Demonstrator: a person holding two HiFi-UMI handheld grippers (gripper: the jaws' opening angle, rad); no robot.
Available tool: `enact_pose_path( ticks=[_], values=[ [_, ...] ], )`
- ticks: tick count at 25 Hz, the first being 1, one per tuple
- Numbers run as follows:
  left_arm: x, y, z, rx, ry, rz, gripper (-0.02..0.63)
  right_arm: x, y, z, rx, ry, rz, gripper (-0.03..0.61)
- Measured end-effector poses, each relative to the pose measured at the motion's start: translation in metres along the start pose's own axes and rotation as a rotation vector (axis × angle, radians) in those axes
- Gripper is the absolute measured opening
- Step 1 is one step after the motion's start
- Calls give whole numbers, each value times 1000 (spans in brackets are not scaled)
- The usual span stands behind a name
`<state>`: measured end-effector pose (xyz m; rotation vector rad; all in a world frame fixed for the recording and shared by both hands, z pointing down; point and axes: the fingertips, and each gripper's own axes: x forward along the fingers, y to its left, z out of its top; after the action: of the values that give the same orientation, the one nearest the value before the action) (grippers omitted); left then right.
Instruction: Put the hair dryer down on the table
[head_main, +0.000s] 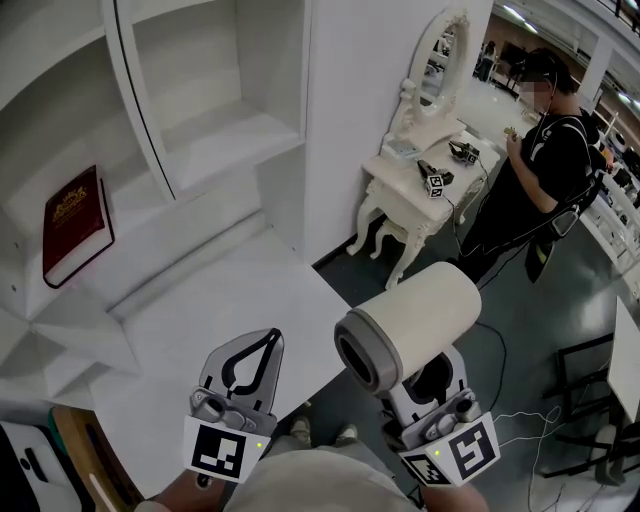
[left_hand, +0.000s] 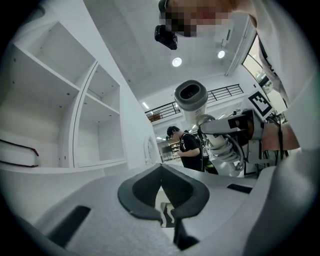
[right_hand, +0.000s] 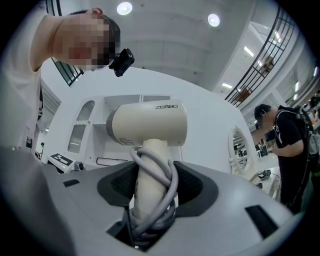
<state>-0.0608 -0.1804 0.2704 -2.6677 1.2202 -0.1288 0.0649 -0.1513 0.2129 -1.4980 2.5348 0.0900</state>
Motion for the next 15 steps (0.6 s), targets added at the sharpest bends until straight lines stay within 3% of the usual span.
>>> enact_pose_path(
  ticks=[12, 15],
  values=[
    [23, -13, 9, -18, -9, 29, 12, 0, -21, -5, 18, 39, 31, 207],
    [38, -9, 15, 8, -28, 39, 12, 14, -28, -4, 48, 55, 42, 207]
  ],
)
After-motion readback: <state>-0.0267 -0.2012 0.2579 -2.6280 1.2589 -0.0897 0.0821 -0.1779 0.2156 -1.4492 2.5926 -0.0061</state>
